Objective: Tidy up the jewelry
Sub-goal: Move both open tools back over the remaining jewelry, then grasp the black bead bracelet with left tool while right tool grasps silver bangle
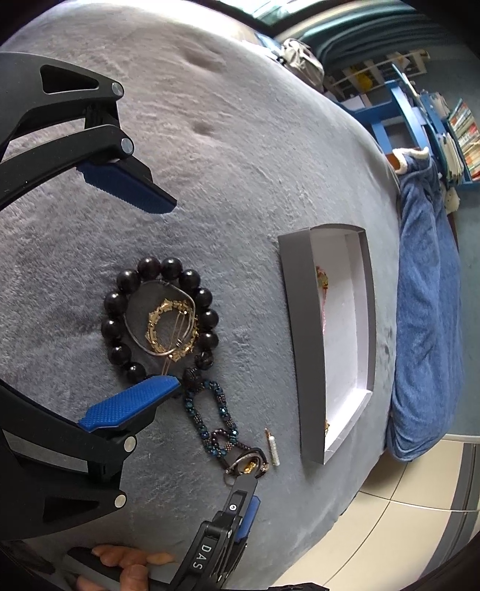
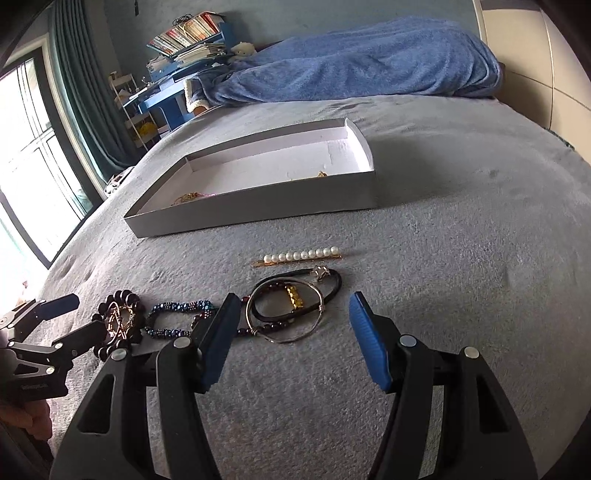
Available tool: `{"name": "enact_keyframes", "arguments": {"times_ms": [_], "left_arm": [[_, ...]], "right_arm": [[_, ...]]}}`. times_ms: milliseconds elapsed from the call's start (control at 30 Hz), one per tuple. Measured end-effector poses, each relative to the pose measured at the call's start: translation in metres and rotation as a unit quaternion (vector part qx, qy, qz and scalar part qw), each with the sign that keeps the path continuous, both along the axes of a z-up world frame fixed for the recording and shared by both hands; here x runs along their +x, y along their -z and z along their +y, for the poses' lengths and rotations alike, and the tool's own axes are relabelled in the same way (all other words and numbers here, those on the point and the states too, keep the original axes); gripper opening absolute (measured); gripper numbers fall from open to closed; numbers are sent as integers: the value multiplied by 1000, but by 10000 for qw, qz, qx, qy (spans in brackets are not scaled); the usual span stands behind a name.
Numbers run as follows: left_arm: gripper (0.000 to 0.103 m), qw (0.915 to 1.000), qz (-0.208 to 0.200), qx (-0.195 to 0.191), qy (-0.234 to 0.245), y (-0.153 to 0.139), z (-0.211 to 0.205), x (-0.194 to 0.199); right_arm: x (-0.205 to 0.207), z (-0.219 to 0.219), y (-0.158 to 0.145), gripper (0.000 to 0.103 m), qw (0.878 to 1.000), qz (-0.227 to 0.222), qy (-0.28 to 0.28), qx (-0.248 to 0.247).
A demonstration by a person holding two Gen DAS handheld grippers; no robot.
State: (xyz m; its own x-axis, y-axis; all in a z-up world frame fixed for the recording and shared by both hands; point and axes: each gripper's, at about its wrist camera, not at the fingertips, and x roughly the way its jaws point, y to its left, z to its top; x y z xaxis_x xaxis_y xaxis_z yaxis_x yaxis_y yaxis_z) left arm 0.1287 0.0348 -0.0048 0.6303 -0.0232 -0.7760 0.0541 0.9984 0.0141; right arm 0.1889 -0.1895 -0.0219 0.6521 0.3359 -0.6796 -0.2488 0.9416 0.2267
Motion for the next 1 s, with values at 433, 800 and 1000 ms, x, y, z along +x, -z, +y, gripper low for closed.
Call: {"name": "enact_keyframes", "arguments": {"times_ms": [433, 800, 1000], "left_arm": [[89, 9999, 34, -113, -53, 1, 7, 2], [89, 9998, -36, -181, 65, -1, 5, 0], [89, 9996, -54, -209, 159, -1, 3, -1]], "right_arm": [[6, 21, 10, 59, 9985, 163, -302, -420], [0, 15, 5, 50, 9990, 15, -262, -366], [-5, 10, 1, 50, 9995, -121, -160, -238]]}}
